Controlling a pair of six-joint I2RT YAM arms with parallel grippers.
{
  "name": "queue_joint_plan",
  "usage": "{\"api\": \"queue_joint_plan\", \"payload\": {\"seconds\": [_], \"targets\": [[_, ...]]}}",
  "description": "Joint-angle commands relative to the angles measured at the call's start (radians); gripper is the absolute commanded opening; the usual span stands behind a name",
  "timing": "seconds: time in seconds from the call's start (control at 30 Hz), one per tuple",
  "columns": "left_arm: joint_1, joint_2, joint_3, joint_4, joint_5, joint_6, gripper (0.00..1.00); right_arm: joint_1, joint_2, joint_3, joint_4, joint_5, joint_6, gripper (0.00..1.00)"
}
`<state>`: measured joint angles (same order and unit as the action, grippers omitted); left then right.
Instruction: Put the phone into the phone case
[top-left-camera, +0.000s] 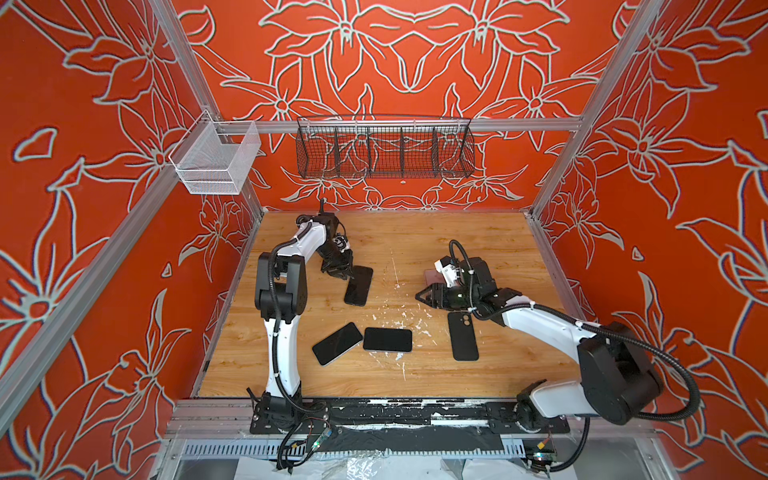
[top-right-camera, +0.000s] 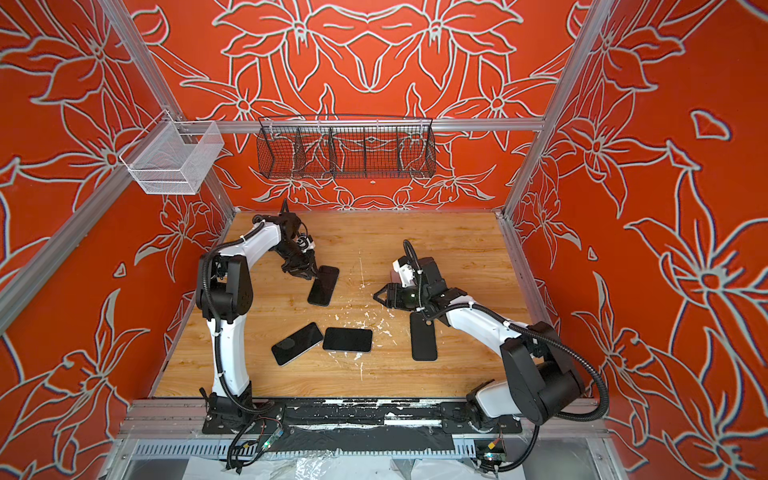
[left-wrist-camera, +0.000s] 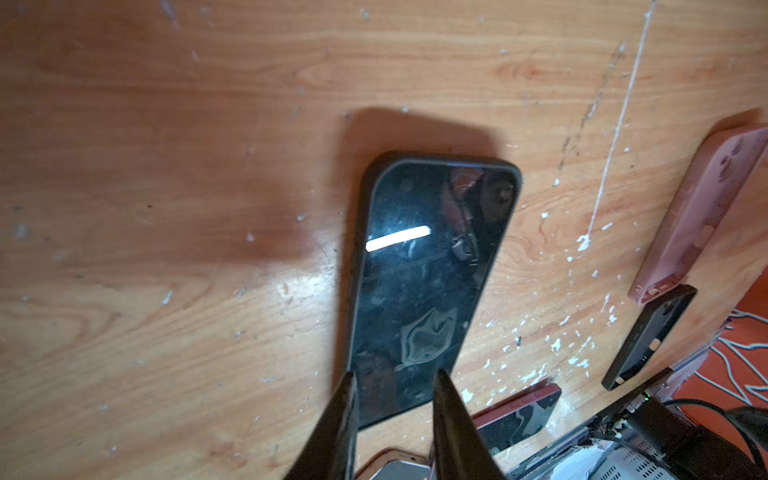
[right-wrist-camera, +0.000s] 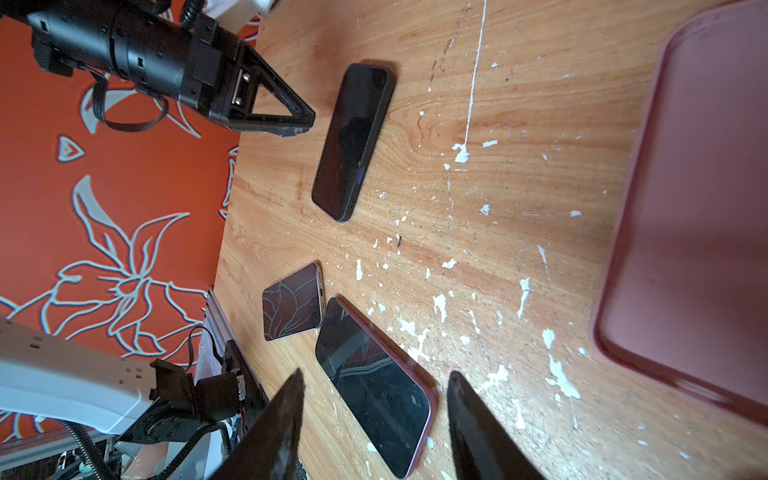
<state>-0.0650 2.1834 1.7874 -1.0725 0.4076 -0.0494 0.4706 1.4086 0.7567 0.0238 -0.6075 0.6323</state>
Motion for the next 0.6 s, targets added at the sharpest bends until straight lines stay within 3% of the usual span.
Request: {"api": "queue_joint_plan", "payload": {"seconds": [0.0, 0.2, 0.37, 0.57], "targets": [[0.015, 0.012, -0.024, 0.021, -0.038, -0.013, 0.32, -0.004, 0.009, 0.026, 0.013, -0.020, -0.010, 0.56], [0.022, -0.158, -0.162, 0.186, -0.067, -0.120, 0.48, -0.005, 0.045, 0.059, -0.007, -0.028, -0.023, 0.56], [0.039, -0.387, -0.334, 0.384, -0.046, -0.234, 0.60, 0.010, 0.127, 0.163, -0.083, -0.014, -0.050, 0.56], [0.060, -0.675, -0.555, 0.565, -0.071, -0.329, 0.82, 0.064, 0.283, 0.337, -0.150, 0.017, -0.061, 0.60]]}}
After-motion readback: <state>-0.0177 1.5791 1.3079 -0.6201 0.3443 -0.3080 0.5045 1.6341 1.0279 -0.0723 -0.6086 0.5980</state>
